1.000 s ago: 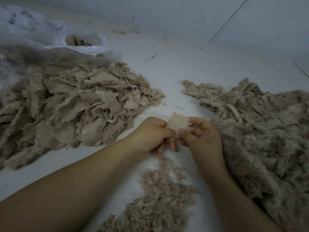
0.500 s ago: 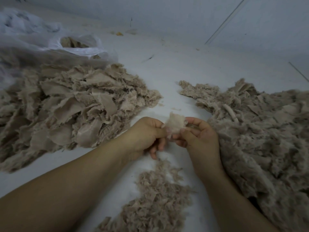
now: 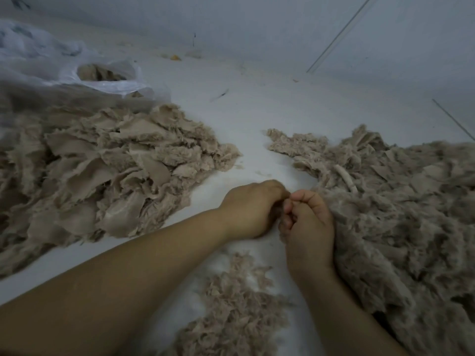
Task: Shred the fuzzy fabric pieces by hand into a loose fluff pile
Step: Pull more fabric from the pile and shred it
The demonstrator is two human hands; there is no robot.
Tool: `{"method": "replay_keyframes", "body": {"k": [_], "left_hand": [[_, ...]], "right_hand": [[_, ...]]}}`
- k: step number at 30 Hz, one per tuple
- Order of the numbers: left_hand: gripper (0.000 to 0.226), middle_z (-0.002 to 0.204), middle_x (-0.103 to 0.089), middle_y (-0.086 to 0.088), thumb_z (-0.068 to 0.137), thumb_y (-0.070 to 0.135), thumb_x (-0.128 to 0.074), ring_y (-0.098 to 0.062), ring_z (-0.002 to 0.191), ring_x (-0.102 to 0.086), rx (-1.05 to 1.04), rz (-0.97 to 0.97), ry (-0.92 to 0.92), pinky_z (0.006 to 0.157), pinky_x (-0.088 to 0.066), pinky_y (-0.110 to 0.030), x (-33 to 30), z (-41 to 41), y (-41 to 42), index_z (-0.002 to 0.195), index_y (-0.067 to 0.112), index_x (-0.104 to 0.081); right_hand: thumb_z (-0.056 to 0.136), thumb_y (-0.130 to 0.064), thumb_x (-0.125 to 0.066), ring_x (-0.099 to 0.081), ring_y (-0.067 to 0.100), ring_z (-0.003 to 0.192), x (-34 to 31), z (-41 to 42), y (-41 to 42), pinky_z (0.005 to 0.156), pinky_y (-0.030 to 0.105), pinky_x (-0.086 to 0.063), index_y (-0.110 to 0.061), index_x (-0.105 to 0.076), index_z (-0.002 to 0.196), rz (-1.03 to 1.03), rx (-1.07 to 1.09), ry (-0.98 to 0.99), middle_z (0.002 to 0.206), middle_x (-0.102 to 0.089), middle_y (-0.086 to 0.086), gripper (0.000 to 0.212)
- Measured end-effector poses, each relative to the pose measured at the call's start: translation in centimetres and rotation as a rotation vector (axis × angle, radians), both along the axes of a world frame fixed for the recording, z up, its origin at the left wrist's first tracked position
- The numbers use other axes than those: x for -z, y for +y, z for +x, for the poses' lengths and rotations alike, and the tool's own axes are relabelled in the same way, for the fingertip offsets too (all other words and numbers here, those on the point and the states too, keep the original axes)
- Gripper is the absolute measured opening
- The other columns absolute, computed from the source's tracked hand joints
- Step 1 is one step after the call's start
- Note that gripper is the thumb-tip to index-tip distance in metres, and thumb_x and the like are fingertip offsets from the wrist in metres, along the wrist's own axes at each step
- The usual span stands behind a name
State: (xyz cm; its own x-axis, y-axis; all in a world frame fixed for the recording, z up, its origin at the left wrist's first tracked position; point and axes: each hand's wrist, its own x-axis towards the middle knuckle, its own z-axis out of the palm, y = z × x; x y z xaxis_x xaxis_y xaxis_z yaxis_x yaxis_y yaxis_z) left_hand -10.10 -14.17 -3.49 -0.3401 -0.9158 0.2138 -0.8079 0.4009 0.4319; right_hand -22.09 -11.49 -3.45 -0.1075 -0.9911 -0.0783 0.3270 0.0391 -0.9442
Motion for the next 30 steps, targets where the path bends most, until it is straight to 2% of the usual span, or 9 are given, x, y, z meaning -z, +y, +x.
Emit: {"method": "replay_keyframes", "body": {"k": [3, 6, 8, 10, 17, 22, 25, 27, 30], "left_hand": [[0.012, 0.083, -0.057, 0.008, 0.090, 0.011, -0.057, -0.017, 0.081, -0.057, -0.087, -0.053, 0.186, 0.067, -0.046, -0.032, 0.8, 0.2, 0.1, 0.085, 0.018, -0.067], [0.021, 0.062, -0.062, 0.013, 0.089, 0.000, -0.061, -0.002, 0.056, -0.057, -0.256, 0.052, 0.648, 0.055, -0.046, -0.020, 1.3, 1.8, 0.9, 0.077, 0.016, -0.070], [0.023, 0.056, -0.062, 0.007, 0.092, 0.001, -0.060, -0.008, 0.044, -0.055, -0.332, 0.133, 0.920, 0.044, -0.045, -0.022, 1.2, 2.5, 1.6, 0.077, 0.016, -0.068], [0.019, 0.056, -0.063, 0.002, 0.093, 0.005, -0.062, -0.011, 0.042, -0.054, -0.353, 0.118, 1.000, 0.041, -0.044, -0.023, 1.1, 2.5, 2.2, 0.078, 0.015, -0.069], [0.011, 0.077, -0.061, 0.002, 0.087, 0.000, -0.066, -0.006, 0.071, -0.054, -0.415, -0.305, 0.663, 0.064, -0.045, -0.019, 1.0, 1.6, 3.3, 0.082, 0.010, -0.066], [0.008, 0.072, -0.059, 0.003, 0.086, 0.005, -0.064, -0.017, 0.068, -0.050, -0.303, -0.448, 0.439, 0.062, -0.042, -0.030, 1.0, 0.9, 4.0, 0.080, 0.008, -0.068], [0.010, 0.066, -0.053, -0.001, 0.085, 0.003, -0.063, -0.014, 0.067, -0.038, -0.196, -0.460, 0.266, 0.059, -0.038, -0.032, 1.0, 0.7, 4.1, 0.076, 0.007, -0.066], [0.007, 0.065, -0.050, 0.001, 0.082, 0.003, -0.063, -0.013, 0.067, -0.037, -0.104, -0.442, 0.256, 0.058, -0.040, -0.033, 0.8, 0.7, 4.2, 0.076, 0.006, -0.066], [0.011, 0.069, -0.044, 0.010, 0.076, 0.010, -0.063, -0.008, 0.066, -0.040, -0.113, -0.345, 0.472, 0.062, -0.037, -0.023, 0.6, 1.0, 4.5, 0.085, 0.005, -0.066]], "right_hand": [[0.091, 0.012, -0.035, -0.036, 0.008, 0.043, 0.2, 0.0, -0.1, 0.038, 0.018, -0.028, -0.013, -0.053, 0.085, 0.002, 0.031, 0.009, 0.061, -0.054, -0.001, 0.031], [0.095, 0.005, -0.042, -0.048, 0.010, 0.046, 0.3, 0.0, -0.2, 0.039, 0.020, -0.036, -0.014, -0.057, 0.090, -0.001, 0.014, 0.109, 0.074, -0.066, -0.004, 0.024], [0.097, -0.005, -0.053, -0.058, 0.010, 0.051, 0.4, 0.2, -0.2, 0.043, 0.021, -0.044, -0.015, -0.063, 0.092, -0.009, -0.047, 0.220, 0.081, -0.070, -0.003, 0.015], [0.095, -0.011, -0.062, -0.062, 0.008, 0.053, 0.5, 0.5, -0.1, 0.046, 0.020, -0.048, -0.018, -0.066, 0.090, -0.035, -0.113, 0.322, 0.074, -0.069, -0.004, 0.010], [0.093, -0.023, -0.067, -0.050, 0.013, 0.048, 0.8, -0.2, -0.1, 0.046, 0.026, -0.042, -0.020, -0.062, 0.070, -0.136, -0.099, 0.429, 0.059, -0.058, 0.000, 0.024], [0.095, -0.041, -0.054, -0.070, 0.009, 0.062, 0.4, 0.5, 0.4, 0.052, 0.017, -0.050, -0.025, -0.077, 0.075, -0.231, -0.230, 0.420, 0.068, -0.074, -0.001, 0.034], [0.092, -0.041, -0.057, -0.071, 0.031, 0.071, 0.4, 0.2, 0.2, 0.062, 0.039, -0.058, -0.010, -0.075, 0.077, -0.227, -0.221, 0.369, 0.072, -0.073, 0.012, 0.039], [0.098, -0.026, -0.058, -0.069, 0.037, 0.076, 0.6, -0.1, -0.1, 0.069, 0.046, -0.056, -0.005, -0.073, 0.079, -0.204, -0.187, 0.329, 0.075, -0.071, 0.018, 0.033], [0.101, -0.016, -0.054, -0.066, 0.024, 0.069, 0.6, -0.2, -0.2, 0.064, 0.032, -0.054, -0.008, -0.073, 0.078, -0.181, -0.194, 0.278, 0.072, -0.069, 0.014, 0.031]]}}
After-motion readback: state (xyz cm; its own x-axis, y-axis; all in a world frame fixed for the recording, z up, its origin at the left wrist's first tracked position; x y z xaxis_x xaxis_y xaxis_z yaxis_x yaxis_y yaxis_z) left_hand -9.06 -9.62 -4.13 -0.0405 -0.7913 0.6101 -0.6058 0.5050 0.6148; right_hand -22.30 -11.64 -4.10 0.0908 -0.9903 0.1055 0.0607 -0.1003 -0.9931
